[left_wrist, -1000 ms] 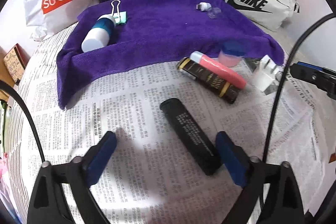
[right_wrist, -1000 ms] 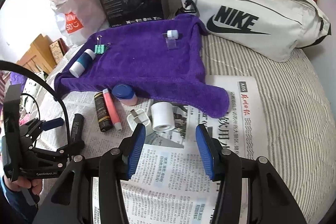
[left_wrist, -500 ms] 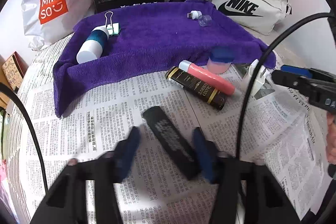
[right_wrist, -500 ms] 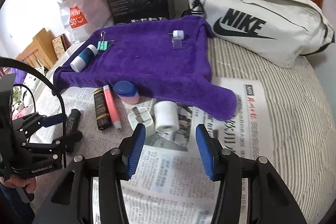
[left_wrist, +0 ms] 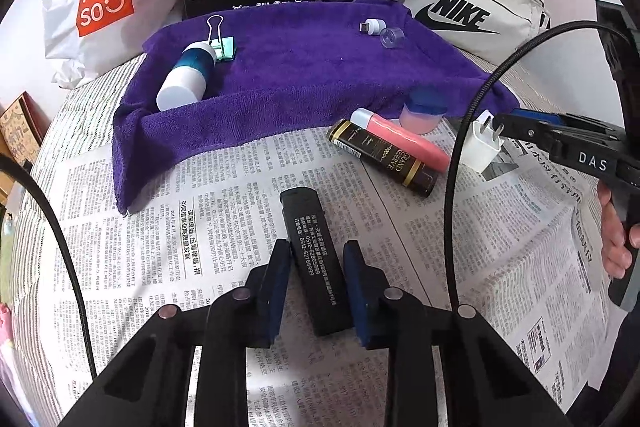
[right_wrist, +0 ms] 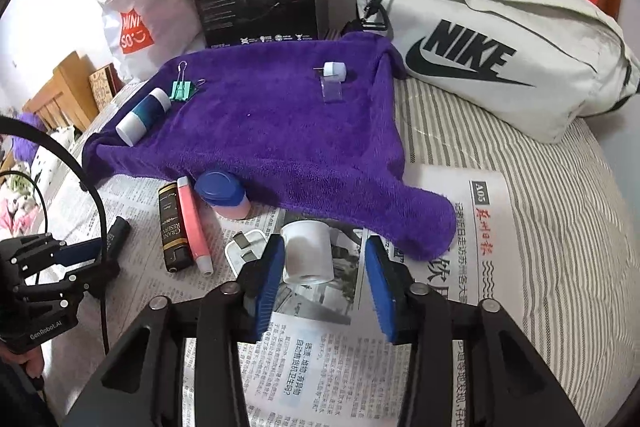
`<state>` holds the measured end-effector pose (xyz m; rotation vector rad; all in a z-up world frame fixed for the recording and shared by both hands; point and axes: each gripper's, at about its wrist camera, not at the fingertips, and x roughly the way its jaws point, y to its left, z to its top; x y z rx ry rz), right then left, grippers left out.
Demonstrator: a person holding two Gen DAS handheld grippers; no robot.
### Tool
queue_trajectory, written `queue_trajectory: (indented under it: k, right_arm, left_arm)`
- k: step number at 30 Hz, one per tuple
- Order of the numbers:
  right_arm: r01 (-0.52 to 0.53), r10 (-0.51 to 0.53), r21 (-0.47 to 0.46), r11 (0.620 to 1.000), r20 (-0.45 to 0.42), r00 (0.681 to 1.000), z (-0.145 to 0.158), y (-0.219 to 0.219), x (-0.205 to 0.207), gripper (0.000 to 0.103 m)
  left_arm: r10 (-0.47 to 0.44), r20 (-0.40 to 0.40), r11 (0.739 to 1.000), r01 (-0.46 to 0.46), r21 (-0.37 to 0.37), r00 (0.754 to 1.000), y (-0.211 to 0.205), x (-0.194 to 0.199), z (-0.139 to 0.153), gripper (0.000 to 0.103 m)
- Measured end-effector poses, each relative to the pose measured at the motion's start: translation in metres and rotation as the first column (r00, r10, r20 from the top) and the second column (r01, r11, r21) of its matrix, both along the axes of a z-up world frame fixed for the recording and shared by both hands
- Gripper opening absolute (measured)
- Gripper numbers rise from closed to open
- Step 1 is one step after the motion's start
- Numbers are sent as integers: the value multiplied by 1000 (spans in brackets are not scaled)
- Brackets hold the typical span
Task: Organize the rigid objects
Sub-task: 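Move the left tool to the black pen and grasp it, then grasp the white tape roll with the right tool while the left lifts the black pen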
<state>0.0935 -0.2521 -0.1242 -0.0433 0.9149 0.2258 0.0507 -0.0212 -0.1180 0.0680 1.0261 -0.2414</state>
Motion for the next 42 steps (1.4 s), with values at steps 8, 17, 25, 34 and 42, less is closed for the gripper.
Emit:
queue_trajectory:
  k: [8,17,25,34,42]
  right_arm:
    - [-15,15,1,1000,-43,999,-10,0,5,40]
    - [-36,36,-17,999,-32,999,-22,11,9,28]
    - [-30,30,8,1000,13,999,-26,6,2,29]
    - [-10,10,-14,1000,24,1000,-26,9,3,29]
    - [-2,2,-29,1000,12,1000,-25,10,2,29]
  left_arm:
    - [3,0,1000,-3,-4,1000,0,0,0,26]
    - [10,14,1000,-10,-16,1000,3,2,-1,26]
    - [40,62,998,-37,-50,997,14,1,-4,24]
    - [48,92,998,-44,-49,995,14,2,-5,22]
    - [22,102,999,-27,40,995,2,2,-6,22]
